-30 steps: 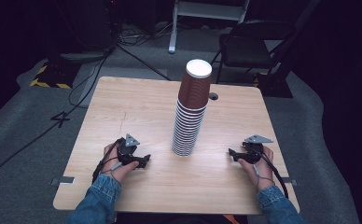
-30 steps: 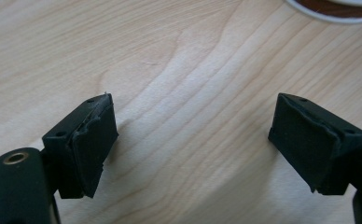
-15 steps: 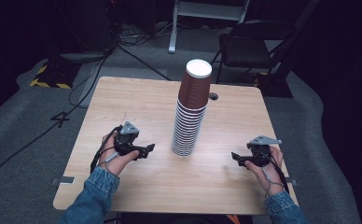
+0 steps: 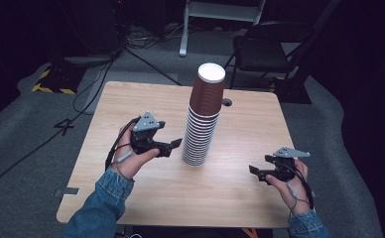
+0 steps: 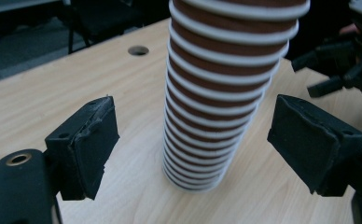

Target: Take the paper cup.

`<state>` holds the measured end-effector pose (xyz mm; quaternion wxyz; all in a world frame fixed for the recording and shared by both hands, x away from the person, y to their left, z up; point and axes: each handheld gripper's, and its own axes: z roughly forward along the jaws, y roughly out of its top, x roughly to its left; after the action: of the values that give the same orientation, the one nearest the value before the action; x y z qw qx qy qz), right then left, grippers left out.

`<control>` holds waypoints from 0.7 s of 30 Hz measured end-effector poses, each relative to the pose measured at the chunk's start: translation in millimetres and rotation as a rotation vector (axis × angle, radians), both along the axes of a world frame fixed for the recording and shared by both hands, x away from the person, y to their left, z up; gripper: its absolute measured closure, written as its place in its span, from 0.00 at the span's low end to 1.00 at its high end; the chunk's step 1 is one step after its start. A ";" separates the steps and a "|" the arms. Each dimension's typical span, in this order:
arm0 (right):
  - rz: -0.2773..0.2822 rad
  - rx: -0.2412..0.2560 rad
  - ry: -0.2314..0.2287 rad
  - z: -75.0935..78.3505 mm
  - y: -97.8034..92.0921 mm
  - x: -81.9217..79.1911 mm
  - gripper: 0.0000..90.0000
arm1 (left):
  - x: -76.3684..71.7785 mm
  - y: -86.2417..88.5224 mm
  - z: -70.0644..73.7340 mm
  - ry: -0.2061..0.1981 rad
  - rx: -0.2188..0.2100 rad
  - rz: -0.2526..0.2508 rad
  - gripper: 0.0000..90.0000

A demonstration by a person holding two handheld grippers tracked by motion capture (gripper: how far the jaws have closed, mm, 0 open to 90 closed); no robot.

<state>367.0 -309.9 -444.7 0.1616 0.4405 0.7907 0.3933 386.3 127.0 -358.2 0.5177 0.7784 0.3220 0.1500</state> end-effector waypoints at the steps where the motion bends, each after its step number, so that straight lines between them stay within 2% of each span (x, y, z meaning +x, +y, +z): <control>1: 0.001 0.007 -0.006 1.8 0.3 -1.1 0.18 | 0.5 -1.4 4.0 -0.012 -0.019 -0.002 0.17; 4: 0.008 0.024 -0.016 5.3 1.3 -2.8 0.18 | 0.7 -6.2 14.6 -0.039 -0.049 -0.021 0.17; 8: 0.021 0.045 -0.022 7.5 1.9 -4.4 0.21 | -0.2 -16.5 26.2 -0.075 -0.059 -0.046 0.17; 11: 0.022 0.048 -0.023 7.7 1.4 -4.8 0.21 | 0.4 -24.3 30.0 -0.090 -0.109 -0.057 0.17; 12: 0.024 0.051 -0.022 7.7 1.3 -4.8 0.21 | 1.0 -27.7 31.6 -0.097 -0.120 -0.046 0.17; 16: 0.028 0.072 -0.027 8.0 1.3 -2.8 0.20 | 3.4 -37.0 37.5 -0.117 -0.066 0.007 0.17; 21: 0.040 0.076 -0.024 7.3 4.6 -1.6 0.20 | 8.2 -44.9 44.5 -0.117 -0.083 0.004 0.17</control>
<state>365.4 -305.4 -437.5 0.1465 0.4258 0.7817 0.4314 394.5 82.2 -313.6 0.5672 0.7454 0.2989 0.1826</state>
